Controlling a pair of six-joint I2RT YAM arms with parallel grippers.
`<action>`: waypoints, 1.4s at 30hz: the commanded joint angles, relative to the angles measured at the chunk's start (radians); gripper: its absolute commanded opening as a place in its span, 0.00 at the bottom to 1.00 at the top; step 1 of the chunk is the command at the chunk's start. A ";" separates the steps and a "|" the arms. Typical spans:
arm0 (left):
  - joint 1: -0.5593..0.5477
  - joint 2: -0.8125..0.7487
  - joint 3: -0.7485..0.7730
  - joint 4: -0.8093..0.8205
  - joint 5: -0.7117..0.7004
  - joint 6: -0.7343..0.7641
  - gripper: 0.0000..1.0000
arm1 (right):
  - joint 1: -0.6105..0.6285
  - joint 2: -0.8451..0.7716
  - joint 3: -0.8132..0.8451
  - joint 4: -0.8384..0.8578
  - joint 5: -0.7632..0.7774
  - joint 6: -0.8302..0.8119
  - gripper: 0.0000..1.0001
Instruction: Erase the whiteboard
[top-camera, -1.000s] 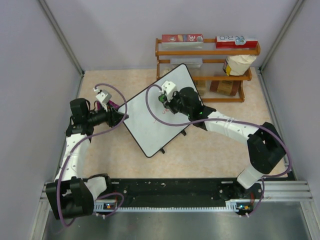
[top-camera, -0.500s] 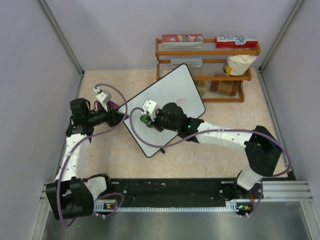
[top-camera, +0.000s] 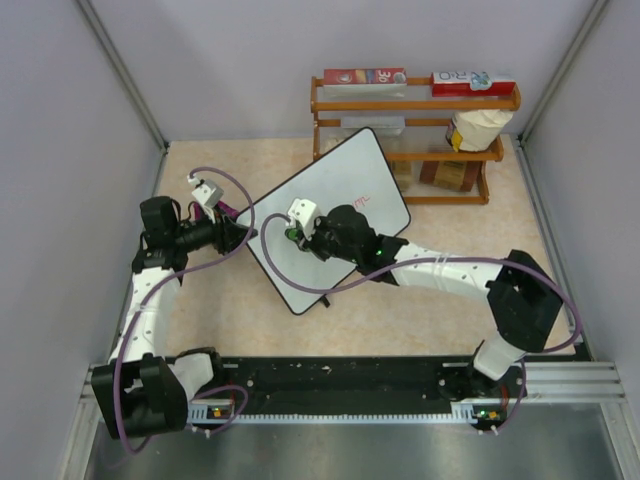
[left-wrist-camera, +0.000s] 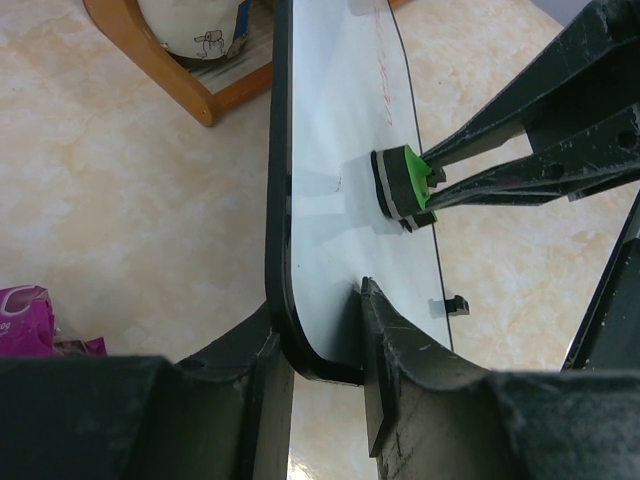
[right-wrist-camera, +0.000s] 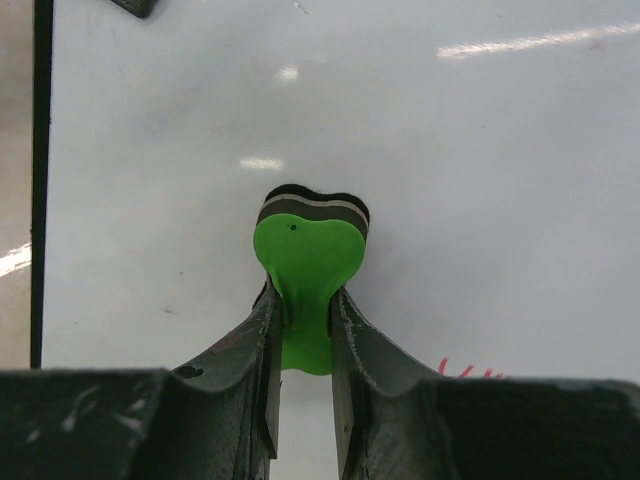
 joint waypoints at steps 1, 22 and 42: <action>-0.020 -0.012 -0.029 -0.006 -0.011 0.149 0.00 | -0.082 -0.029 -0.010 0.040 0.056 -0.030 0.00; -0.021 -0.011 -0.029 -0.005 -0.007 0.147 0.00 | -0.336 -0.040 -0.042 0.100 0.041 -0.052 0.00; -0.020 -0.009 -0.029 -0.005 -0.004 0.150 0.00 | -0.504 -0.008 -0.060 0.129 -0.033 -0.021 0.00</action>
